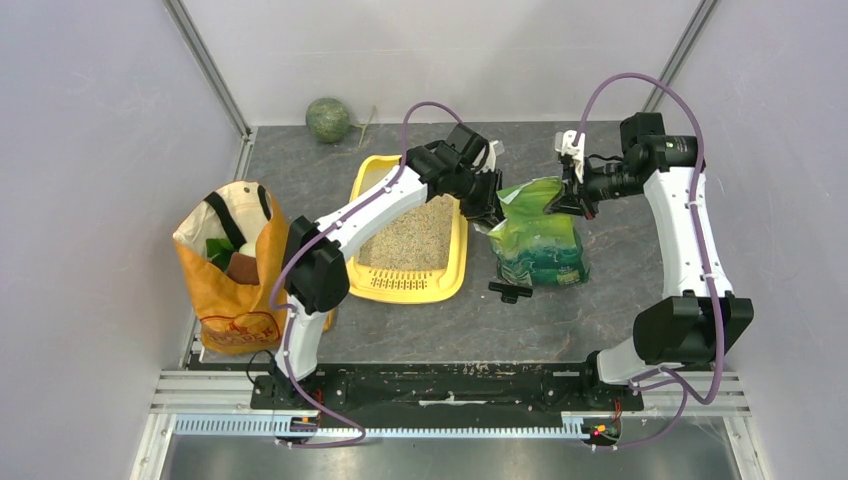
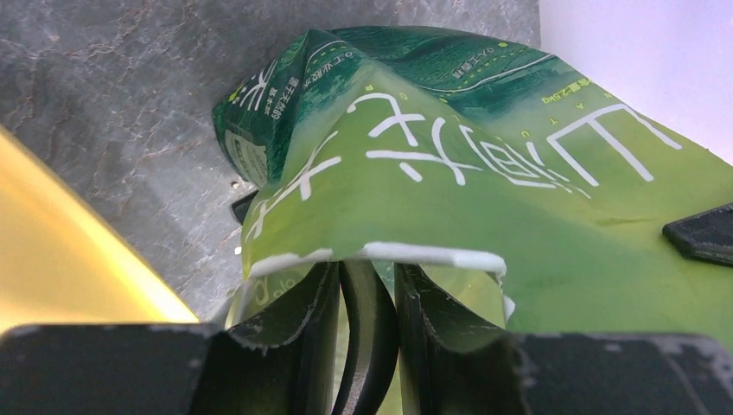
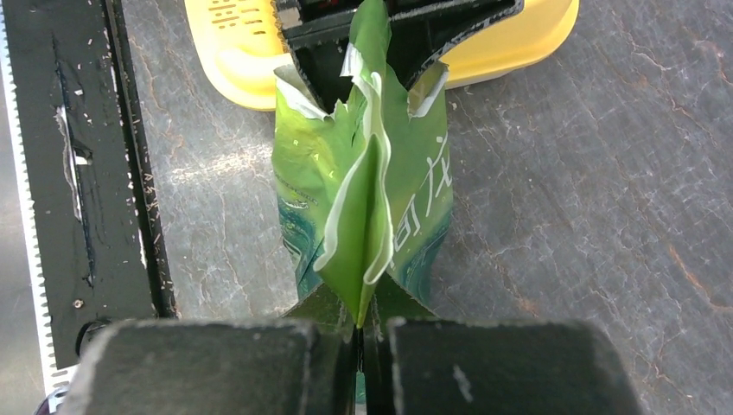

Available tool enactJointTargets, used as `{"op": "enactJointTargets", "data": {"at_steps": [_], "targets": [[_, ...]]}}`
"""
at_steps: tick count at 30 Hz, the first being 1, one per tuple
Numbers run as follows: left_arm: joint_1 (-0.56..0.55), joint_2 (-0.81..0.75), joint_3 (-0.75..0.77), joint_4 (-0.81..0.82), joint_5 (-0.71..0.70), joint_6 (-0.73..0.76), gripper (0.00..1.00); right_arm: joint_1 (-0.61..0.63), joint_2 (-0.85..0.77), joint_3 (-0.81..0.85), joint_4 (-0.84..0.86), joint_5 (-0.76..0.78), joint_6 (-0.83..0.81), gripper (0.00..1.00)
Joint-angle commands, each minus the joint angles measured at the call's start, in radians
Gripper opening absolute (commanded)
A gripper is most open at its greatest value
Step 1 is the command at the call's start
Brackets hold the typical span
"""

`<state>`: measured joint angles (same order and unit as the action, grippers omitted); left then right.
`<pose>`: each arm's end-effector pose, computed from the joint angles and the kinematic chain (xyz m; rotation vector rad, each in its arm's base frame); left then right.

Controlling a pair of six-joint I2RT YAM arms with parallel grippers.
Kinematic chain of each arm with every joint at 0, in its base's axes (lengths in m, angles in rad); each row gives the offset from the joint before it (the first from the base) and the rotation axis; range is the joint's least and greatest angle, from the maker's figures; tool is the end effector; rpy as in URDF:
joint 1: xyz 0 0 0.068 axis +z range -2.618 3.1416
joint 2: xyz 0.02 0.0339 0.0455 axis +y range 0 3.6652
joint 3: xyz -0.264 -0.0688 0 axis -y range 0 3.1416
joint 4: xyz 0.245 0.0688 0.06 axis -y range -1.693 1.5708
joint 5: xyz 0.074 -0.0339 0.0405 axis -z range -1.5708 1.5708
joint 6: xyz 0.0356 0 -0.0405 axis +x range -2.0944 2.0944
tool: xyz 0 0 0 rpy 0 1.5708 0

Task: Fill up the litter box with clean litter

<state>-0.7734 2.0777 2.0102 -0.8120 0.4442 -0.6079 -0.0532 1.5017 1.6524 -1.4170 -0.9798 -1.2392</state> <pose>0.3216 -0.3353 0.3059 0.4383 2.6504 -1.0803 0.2643 0.0155 0.3835 -1.3912 1.7394 0.7400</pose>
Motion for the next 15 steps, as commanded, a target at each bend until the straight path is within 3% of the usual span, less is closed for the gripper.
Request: {"op": "enactJointTargets", "data": {"at_steps": [1,6,15], "targets": [[-0.018,0.051,-0.047,0.090,0.028,-0.066,0.02,0.036,-0.017,0.045,0.111,-0.140,0.047,0.00],[-0.025,0.061,-0.094,0.192,0.091,-0.129,0.02,0.048,-0.010,0.035,0.163,-0.142,0.091,0.00],[-0.041,0.103,-0.133,0.196,0.055,-0.161,0.02,0.097,-0.011,0.008,0.236,-0.143,0.147,0.00]]}}
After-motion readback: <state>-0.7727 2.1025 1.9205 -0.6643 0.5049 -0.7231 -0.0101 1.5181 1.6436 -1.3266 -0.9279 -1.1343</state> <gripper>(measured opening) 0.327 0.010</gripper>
